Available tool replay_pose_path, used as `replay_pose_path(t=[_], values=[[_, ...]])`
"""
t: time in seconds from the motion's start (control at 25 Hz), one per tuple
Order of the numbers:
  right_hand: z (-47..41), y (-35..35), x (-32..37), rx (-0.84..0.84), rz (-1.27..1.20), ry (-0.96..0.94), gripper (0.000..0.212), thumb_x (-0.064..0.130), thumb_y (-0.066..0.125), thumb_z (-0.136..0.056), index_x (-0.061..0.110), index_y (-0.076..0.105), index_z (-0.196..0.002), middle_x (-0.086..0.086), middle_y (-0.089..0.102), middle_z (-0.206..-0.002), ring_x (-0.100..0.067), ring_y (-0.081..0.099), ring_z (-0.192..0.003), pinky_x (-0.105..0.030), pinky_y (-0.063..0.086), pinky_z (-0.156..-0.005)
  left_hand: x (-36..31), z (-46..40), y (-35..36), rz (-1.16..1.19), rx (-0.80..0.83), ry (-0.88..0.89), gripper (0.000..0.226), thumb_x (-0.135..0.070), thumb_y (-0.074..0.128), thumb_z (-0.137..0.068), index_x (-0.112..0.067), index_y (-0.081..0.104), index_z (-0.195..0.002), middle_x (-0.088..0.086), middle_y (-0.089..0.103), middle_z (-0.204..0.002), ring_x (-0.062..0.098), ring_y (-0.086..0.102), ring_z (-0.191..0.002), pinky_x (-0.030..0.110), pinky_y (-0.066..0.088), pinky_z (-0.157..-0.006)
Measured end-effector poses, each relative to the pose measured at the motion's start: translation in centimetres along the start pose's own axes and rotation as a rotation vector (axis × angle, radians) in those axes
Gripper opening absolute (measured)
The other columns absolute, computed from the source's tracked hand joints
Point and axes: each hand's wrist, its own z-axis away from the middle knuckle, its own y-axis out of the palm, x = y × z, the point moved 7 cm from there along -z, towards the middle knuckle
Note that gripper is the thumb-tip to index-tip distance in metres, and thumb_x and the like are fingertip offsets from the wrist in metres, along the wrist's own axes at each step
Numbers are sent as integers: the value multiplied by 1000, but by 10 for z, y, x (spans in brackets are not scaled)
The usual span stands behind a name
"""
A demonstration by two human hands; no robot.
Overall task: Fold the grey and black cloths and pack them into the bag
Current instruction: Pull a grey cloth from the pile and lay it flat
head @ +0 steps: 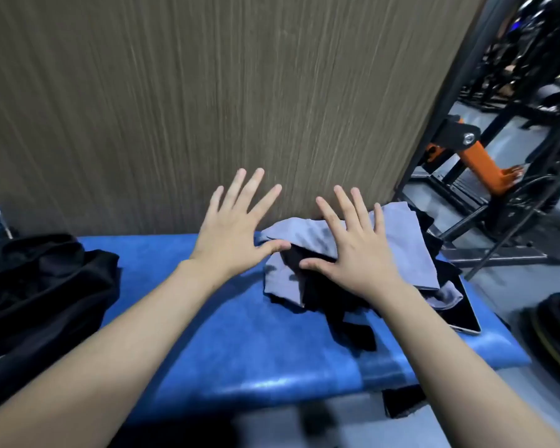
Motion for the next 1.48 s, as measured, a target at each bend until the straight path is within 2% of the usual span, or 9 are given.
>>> replay_pose_path(t=[0.2, 0.4, 0.56, 0.64, 0.76, 0.96, 1.16, 1.32, 1.48], values=[[-2, 45, -52, 146, 7, 147, 109, 97, 19, -68, 38, 3, -159, -1, -5, -169, -26, -9, -155, -57, 3, -122, 20, -24, 56, -60, 162, -12, 87, -83, 16, -83, -37, 21, -157, -3, 7, -167, 22, 2, -154, 46, 16, -120], [3, 68, -71, 247, -24, 182, 96, 92, 17, -75, 43, 7, -157, 3, 4, -168, -22, 2, -155, -53, 7, -121, 31, -23, 92, -51, 229, -5, 74, -71, 45, -88, -38, 30, -154, -2, 19, -165, 22, 16, -152, 43, 25, -115], [5, 71, -69, 245, -24, 161, 74, 75, 34, -88, 41, 24, -154, 10, 24, -163, -12, 20, -148, -46, 16, -117, 33, -25, 100, 106, 314, -90, 45, -49, 50, -99, -43, 47, -143, -11, 50, -140, 16, 55, -121, 34, 44, -93], [4, 71, -68, 212, -36, 162, 63, 66, 43, -93, 41, 33, -151, 10, 30, -161, -12, 29, -146, -46, 23, -115, 31, -24, 104, 282, 319, -136, 32, -40, 50, -101, -43, 59, -132, -16, 56, -125, 12, 59, -110, 34, 48, -86], [3, 69, -64, 119, -63, 131, 45, 53, 52, -97, 39, 50, -140, 7, 42, -155, -16, 45, -137, -43, 38, -100, 30, -26, 108, 488, 249, -148, 26, -31, 54, -101, -33, 70, -121, -14, 63, -119, 9, 60, -108, 34, 48, -92], [0, 62, -58, -54, -59, 67, 24, 28, 58, -99, 33, 68, -119, 3, 59, -140, -23, 63, -116, -38, 43, -73, 30, -25, 88, 719, 82, -125, 21, -14, 59, -99, -18, 75, -112, -9, 68, -116, 5, 61, -108, 6, 39, -93], [-3, 36, -40, -149, -142, 133, 25, 30, 54, -102, 35, 68, -122, 9, 60, -136, -22, 61, -106, -37, 54, -64, 44, -13, 61, 919, 17, -276, 23, -8, 51, -102, -14, 70, -114, -3, 67, -117, 10, 73, -83, 33, 62, -64], [1, 11, -12, -192, -263, 134, 27, 31, 58, -99, 42, 67, -122, 14, 59, -136, -19, 62, -109, -38, 55, -67, 51, 11, 16, 805, -81, -184, 24, -6, 52, -100, -10, 69, -116, -4, 69, -121, 7, 66, -102, 12, 50, -87], [11, -8, 31, -208, -365, 22, 26, 25, 61, -98, 40, 68, -118, 13, 58, -137, -15, 57, -118, -37, 55, -73, 70, 56, -26, 746, -110, -120, 19, -3, 57, -96, -12, 70, -108, -6, 61, -134, 6, 60, -118, 17, 44, -100]])
